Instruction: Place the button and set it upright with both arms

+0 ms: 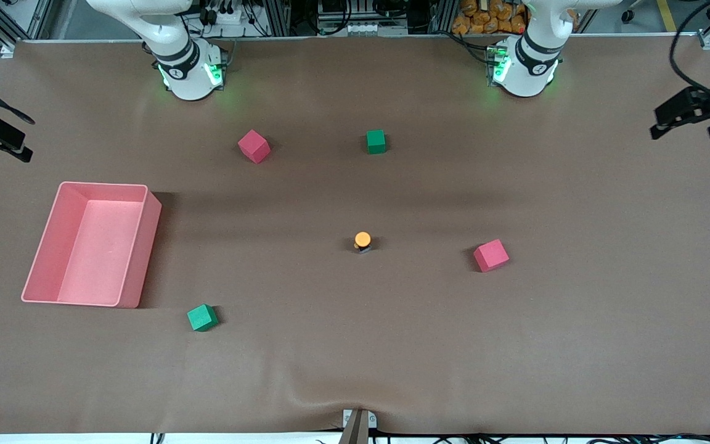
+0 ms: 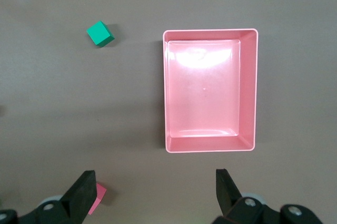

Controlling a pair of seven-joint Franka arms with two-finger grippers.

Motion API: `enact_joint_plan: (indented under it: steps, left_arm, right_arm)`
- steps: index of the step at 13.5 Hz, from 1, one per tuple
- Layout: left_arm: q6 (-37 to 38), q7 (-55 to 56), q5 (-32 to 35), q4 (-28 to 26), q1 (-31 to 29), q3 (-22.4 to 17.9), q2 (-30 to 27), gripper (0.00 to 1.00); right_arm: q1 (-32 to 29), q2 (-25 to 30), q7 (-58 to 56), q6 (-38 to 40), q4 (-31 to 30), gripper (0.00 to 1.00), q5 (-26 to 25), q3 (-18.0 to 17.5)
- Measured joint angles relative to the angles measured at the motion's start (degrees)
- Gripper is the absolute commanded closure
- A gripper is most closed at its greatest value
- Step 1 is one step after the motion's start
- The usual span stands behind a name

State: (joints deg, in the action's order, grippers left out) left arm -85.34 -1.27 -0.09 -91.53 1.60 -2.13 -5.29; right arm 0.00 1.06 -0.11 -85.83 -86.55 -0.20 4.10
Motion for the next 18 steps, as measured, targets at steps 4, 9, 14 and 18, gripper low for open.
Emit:
enact_joint_plan:
  steps: [4,9,14,18]
  left_arm:
    - [-0.01,-0.51,1.03,0.00,0.13,-0.14,0.61,0.00]
    - [-0.11,0.28,0.61,0.83,0.20,-0.83,0.79,0.00]
    - [-0.08,2.86,0.57,0.83,0.40,-0.81,0.88,0.00]
    - [-0.08,3.52,0.57,0.83,0.68,-0.72,0.90,0.00]
  right_arm:
    - [0.03,-0.01,-0.01,0.00,0.00,0.00,0.00,-0.10]
    - [0.15,0.00,-0.01,0.23,0.05,0.00,0.00,-0.25]
    - [0.67,0.00,0.00,0.29,0.16,0.00,0.00,-0.36]
    - [1.04,0.02,0.00,0.32,0.37,0.00,0.00,-0.37]
